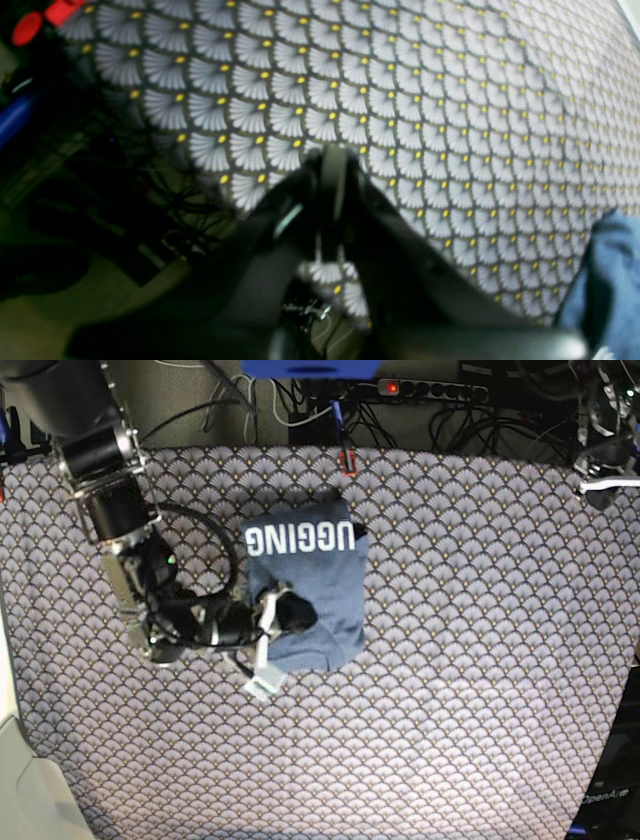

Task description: Fold the T-shirt properly

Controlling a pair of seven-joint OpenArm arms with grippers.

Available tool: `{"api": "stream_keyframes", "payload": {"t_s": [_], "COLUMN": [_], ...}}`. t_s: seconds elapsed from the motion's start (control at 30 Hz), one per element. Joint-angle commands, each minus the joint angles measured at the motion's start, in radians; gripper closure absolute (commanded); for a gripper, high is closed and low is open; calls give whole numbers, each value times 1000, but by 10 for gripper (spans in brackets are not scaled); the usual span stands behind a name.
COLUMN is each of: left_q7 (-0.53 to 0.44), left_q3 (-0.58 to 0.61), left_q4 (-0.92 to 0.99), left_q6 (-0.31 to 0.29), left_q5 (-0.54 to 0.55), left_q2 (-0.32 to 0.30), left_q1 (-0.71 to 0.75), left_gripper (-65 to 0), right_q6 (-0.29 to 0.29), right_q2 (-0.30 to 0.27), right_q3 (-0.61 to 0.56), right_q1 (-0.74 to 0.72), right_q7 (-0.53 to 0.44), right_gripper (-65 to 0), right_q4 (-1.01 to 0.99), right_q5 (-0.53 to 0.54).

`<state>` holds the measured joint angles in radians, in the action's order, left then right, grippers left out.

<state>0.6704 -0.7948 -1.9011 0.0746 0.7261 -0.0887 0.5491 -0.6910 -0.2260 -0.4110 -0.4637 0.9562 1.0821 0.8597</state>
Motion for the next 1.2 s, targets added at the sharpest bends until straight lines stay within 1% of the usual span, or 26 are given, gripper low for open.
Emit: {"api": "stream_keyframes", "payload": {"t_s": [0.0,0.07,0.17,0.23,0.4,0.5,0.57,0.6,0.7,0.77,0.8,0.87,0.97,1.0,1.07,1.17], "left_q7": [-21,-21,-21,-21,-21,-21,-21,-21,-22,-22,-21,-21,-21,-21,-21,-21], "left_q3": [-7,-7,-7,-7,-7,-7,-7,-8,-8,-8,-8,1,24,36,77,127], "left_q4": [-16,-16,-15,-15,-15,-16,-16,-24,-59,-74,-81,-82,-79,-79,-76,-77], "left_q6": [-3,-3,-3,-3,-3,-3,-3,-3,-3,-3,-3,-3,-8,-26,-81,-140], "left_q5": [0,0,0,0,0,0,0,0,0,0,0,0,2,-3,-10,-12], "left_q2": [-10,-10,-10,-9,-9,-9,-9,-9,-10,-10,-13,-42,-76,-90,-112,-127], "left_q1": [7,9,21,21,21,21,22,29,47,50,53,84,133,154,196,260], "left_gripper": [-4,-4,-4,-4,-4,-4,-4,-4,-4,-4,-4,-4,-4,-4,-4,-4], "right_q6": [-7,-7,-7,-7,-7,-7,-7,-7,-7,-7,-7,-7,-7,-7,-7,-7], "right_q2": [-11,-36,-56,-57,-56,-57,-62,-69,-115,-137,-149,-169,-210,-227,-253,-293], "right_q3": [4,4,5,5,5,5,13,13,19,44,70,134,252,301,386,482], "right_q1": [-40,-66,-85,-83,-56,-57,-66,-73,-73,-62,-46,-2,119,184,308,486], "right_q7": [-32,-61,-76,-84,-141,-135,-101,-84,-26,31,60,119,192,200,205,217], "right_gripper": [0,0,0,0,0,0,0,0,0,0,0,0,0,0,0,0], "right_q4": [-16,-72,-135,-156,-199,-194,-179,-147,-26,50,88,166,327,396,541,725], "right_q5": [16,16,16,16,16,17,17,17,22,22,22,22,17,17,17,17]}}
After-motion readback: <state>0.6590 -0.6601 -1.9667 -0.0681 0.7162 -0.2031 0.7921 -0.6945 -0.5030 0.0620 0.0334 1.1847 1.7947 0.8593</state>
